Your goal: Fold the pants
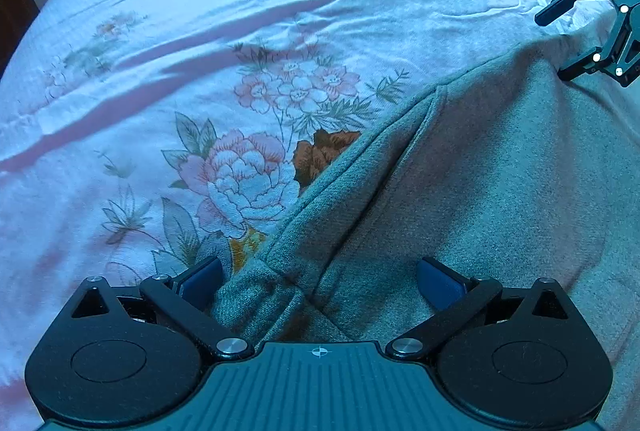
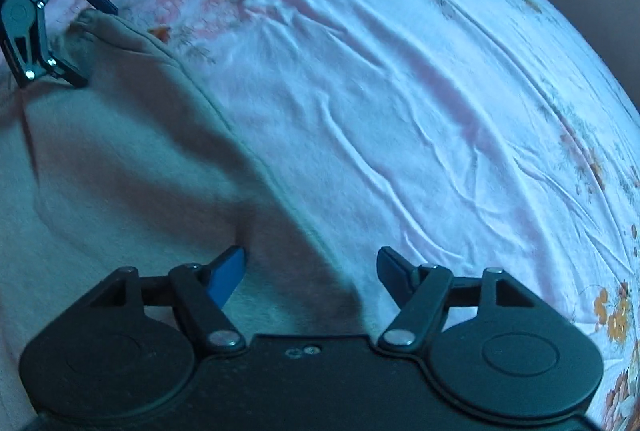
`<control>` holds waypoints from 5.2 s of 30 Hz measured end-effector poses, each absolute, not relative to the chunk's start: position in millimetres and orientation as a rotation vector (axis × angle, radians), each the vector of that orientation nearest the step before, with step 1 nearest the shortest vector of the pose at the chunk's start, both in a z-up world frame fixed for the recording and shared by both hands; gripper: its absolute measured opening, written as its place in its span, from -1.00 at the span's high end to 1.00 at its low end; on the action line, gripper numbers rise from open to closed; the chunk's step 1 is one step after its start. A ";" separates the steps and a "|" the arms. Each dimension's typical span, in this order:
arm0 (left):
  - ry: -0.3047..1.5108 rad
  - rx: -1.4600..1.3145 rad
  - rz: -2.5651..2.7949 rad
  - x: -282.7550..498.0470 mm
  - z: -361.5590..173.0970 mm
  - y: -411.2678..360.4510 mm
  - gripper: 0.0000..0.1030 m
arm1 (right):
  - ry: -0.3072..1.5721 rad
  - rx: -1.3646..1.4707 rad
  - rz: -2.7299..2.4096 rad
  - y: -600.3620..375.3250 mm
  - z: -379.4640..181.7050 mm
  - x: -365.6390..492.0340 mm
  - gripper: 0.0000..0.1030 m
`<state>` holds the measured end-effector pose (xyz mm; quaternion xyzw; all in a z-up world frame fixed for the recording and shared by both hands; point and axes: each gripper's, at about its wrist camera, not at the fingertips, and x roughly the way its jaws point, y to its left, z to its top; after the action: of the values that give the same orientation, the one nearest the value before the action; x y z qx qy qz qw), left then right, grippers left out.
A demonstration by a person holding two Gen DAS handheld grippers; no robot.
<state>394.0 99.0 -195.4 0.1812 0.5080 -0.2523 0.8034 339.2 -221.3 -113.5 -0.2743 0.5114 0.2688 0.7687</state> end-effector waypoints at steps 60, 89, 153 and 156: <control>0.766 0.604 -0.237 37.6 -139.6 135.4 0.21 | 0.845 -0.409 0.478 -176.5 -90.4 -56.3 1.00; 0.946 -0.639 -0.055 46.2 -147.3 183.4 0.27 | 1.042 0.375 0.161 -272.2 -95.5 -49.7 0.12; 1.008 0.046 -0.367 -28.0 -147.2 -65.8 0.13 | 0.952 0.461 -0.066 -308.0 -96.1 -79.2 0.48; 0.999 0.049 -0.331 -32.7 -148.9 -69.3 0.13 | 0.956 0.529 -0.114 -330.1 -101.1 -75.3 0.41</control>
<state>-32.7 -69.3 -148.9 0.0234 0.4767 -0.1581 0.8644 -75.3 -330.1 -101.1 0.2514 0.4544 -0.0540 0.8529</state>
